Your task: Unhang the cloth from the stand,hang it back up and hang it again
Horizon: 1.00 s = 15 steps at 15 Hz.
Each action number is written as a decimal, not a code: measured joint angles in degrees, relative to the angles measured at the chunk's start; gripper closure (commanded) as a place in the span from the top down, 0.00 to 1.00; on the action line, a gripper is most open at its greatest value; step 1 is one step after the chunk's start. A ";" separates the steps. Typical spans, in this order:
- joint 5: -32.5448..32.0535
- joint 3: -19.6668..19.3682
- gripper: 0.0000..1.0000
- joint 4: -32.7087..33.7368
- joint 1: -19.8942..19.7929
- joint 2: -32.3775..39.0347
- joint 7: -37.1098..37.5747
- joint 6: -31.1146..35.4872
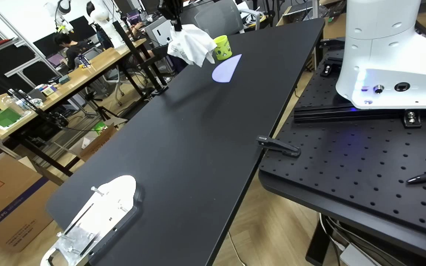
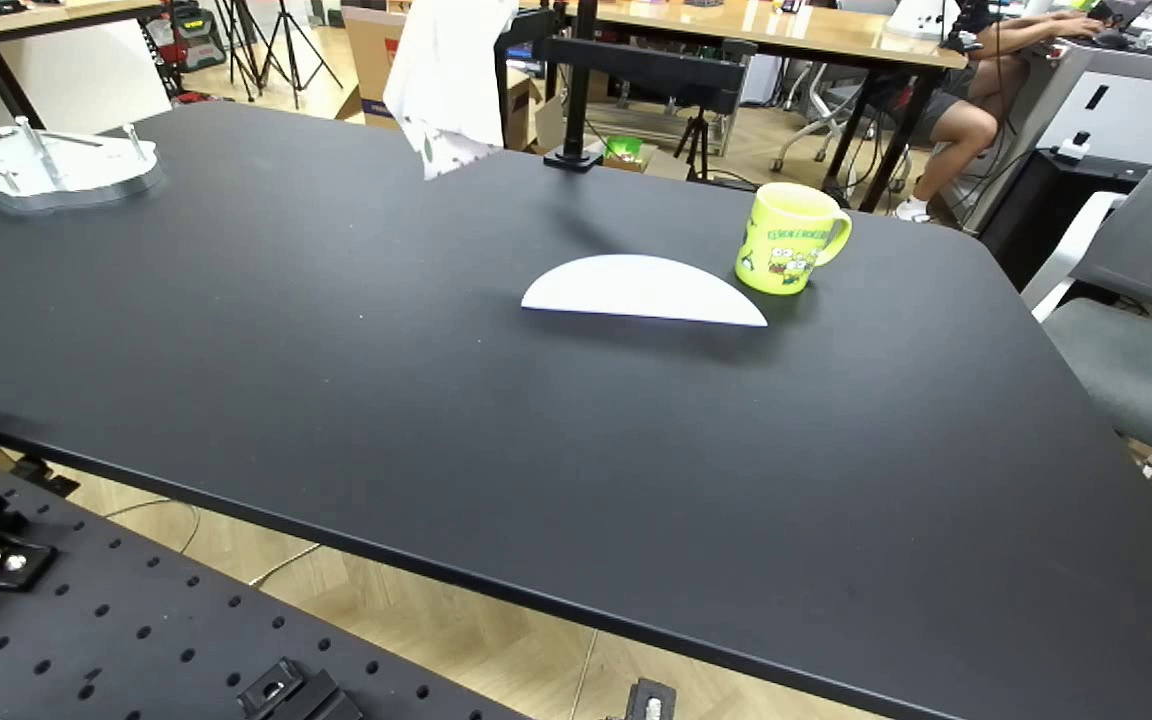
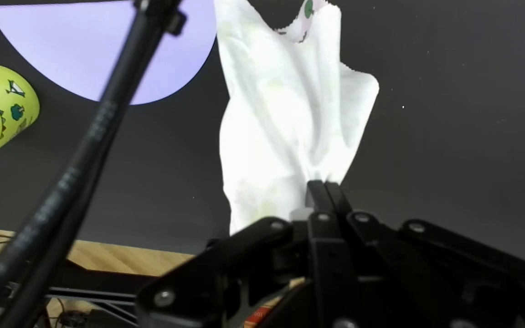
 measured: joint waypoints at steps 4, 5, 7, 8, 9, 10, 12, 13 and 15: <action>1.22 0.37 0.27 1.10 0.10 0.71 -0.31 0.90; 1.23 0.38 0.32 1.35 0.09 0.92 -0.31 0.90; 1.24 0.37 0.46 1.71 0.00 1.24 -0.31 0.90; 1.24 0.36 0.52 1.85 -0.07 1.30 -0.31 0.90; 1.24 0.33 0.60 2.01 -0.13 1.31 -0.31 0.90; 1.24 0.31 0.66 2.21 -0.23 1.31 -0.32 0.90; 1.25 0.25 0.80 2.58 -0.40 1.31 -0.36 0.90; 1.25 0.24 0.86 2.75 -0.47 1.31 -0.40 0.90; 1.26 0.22 0.98 3.05 -0.53 1.28 -0.60 0.91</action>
